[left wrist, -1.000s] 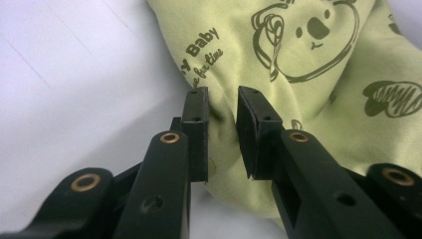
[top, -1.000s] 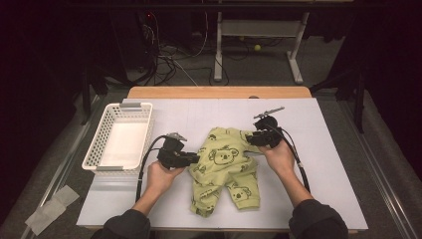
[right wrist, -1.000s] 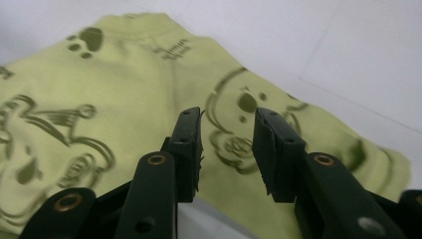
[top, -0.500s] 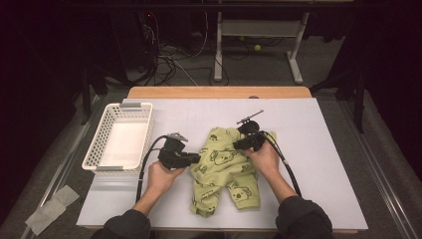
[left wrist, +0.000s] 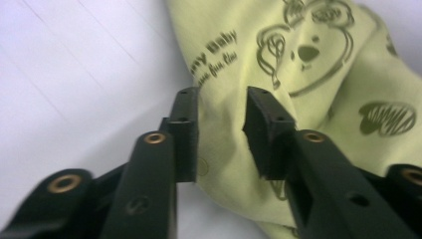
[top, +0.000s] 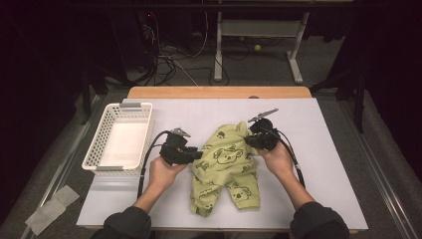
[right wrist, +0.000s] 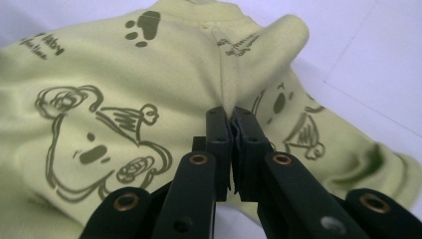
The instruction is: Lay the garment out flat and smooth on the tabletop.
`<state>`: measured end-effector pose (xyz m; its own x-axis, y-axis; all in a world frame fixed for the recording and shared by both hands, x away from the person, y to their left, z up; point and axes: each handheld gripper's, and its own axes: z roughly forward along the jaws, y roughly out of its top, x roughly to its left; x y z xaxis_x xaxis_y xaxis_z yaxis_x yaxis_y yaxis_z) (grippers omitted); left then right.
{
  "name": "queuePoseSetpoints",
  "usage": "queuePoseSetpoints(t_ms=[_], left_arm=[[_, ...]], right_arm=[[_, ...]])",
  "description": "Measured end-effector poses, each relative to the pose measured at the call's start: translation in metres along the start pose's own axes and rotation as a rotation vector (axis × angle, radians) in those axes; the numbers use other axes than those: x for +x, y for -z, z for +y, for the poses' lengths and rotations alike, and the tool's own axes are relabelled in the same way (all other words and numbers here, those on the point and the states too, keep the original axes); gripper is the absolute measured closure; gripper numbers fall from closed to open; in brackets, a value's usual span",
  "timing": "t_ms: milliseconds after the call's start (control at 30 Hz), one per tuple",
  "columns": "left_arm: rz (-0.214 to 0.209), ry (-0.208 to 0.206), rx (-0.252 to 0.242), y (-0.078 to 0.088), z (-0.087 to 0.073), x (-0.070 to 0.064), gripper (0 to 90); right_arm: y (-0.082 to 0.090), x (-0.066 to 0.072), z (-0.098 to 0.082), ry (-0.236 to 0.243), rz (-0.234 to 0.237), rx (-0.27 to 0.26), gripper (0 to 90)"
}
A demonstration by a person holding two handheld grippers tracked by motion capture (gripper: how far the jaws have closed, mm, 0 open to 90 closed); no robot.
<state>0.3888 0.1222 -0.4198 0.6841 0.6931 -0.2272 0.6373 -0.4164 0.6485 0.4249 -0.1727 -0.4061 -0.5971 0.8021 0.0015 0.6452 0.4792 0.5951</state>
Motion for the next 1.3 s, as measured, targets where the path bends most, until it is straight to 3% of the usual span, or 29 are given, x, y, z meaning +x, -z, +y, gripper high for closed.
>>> queuePoseSetpoints(t_ms=[167,400,600,667,767,867,1000,1100,1167,1300], left_arm=[[0.037,-0.006,0.003,0.003,0.013,0.001,58.1],[0.045,0.055,0.106,-0.021,0.023,0.016,58.1],[0.059,0.057,0.172,-0.041,0.035,0.018,53.7],[0.043,0.049,0.187,-0.049,0.038,0.016,53.3],[-0.033,0.063,0.189,-0.060,0.041,0.012,49.9],[-0.088,0.040,0.189,-0.070,0.041,0.004,48.4],[-0.121,0.009,0.194,-0.080,0.042,-0.006,48.3],[-0.119,-0.009,0.204,-0.083,0.046,-0.011,48.4],[-0.121,-0.026,0.218,-0.085,0.048,-0.016,53.3],[-0.121,-0.045,0.228,-0.082,0.050,-0.018,71.4]], right_arm=[[0.006,-0.008,-0.017,-0.015,0.000,-0.005,87.8],[0.006,-0.019,-0.034,-0.044,0.004,0.001,87.8],[0.006,-0.029,-0.045,-0.070,0.002,0.010,87.9],[0.006,-0.031,-0.047,-0.079,0.002,0.012,87.8],[0.004,-0.034,-0.050,-0.087,0.000,0.019,87.8],[0.001,-0.034,-0.052,-0.092,0.001,0.022,87.7],[-0.003,-0.032,-0.051,-0.086,0.001,0.030,87.5],[-0.006,-0.031,-0.051,-0.077,-0.003,0.036,87.5],[-0.007,-0.030,-0.051,-0.080,-0.004,0.038,87.5],[-0.007,-0.030,-0.050,-0.085,-0.004,0.038,87.5]])
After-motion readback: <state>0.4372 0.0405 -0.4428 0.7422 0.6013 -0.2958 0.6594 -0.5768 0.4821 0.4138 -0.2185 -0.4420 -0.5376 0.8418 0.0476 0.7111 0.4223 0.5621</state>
